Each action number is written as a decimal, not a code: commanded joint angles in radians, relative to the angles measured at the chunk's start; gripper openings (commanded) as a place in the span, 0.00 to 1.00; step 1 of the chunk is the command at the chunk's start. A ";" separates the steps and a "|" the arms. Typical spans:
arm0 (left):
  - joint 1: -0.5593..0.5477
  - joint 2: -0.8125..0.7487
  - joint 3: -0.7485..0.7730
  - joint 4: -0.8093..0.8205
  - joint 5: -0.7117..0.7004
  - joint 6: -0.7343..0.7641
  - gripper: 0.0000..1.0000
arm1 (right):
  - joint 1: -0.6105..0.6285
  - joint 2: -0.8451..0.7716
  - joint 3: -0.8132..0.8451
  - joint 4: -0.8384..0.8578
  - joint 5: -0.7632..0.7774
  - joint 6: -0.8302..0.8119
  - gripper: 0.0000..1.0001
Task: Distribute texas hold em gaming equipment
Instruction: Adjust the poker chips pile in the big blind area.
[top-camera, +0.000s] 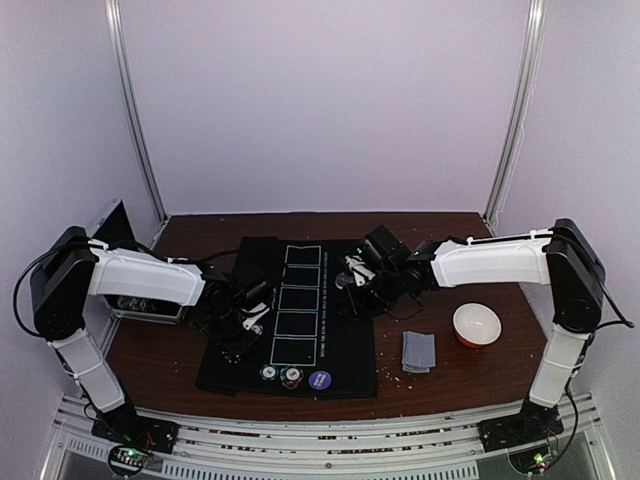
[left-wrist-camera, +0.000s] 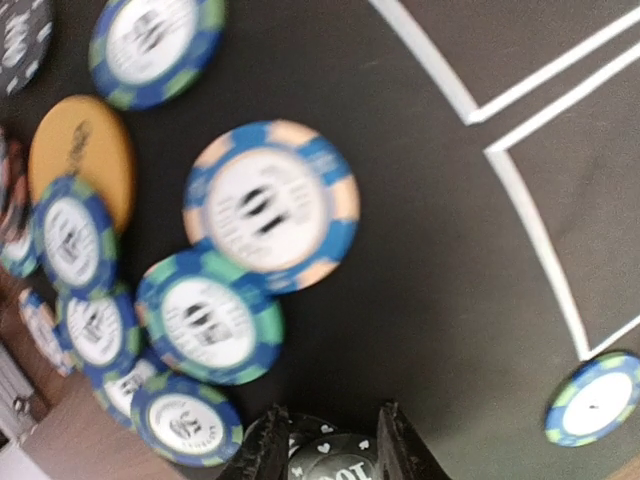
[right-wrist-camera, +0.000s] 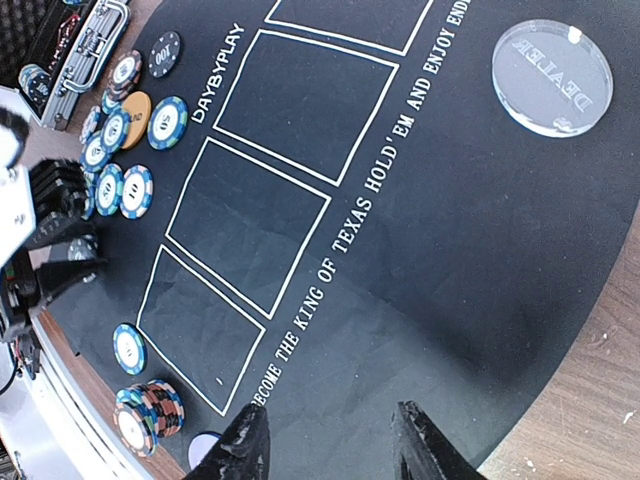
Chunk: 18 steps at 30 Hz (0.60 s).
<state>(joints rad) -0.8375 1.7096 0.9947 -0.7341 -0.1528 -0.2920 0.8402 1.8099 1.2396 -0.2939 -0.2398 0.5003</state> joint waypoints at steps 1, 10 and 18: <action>0.028 -0.001 0.024 -0.094 -0.135 -0.066 0.32 | 0.004 -0.006 0.028 -0.030 0.005 -0.008 0.45; 0.069 -0.123 0.047 -0.040 -0.090 -0.040 0.33 | 0.005 -0.038 0.041 -0.033 0.002 -0.011 0.45; 0.184 -0.236 0.114 -0.027 -0.005 -0.019 0.40 | 0.004 -0.117 0.115 -0.226 0.233 -0.045 0.50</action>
<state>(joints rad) -0.7200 1.5265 1.0634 -0.7815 -0.1978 -0.3264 0.8402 1.7729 1.2976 -0.3767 -0.1822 0.4808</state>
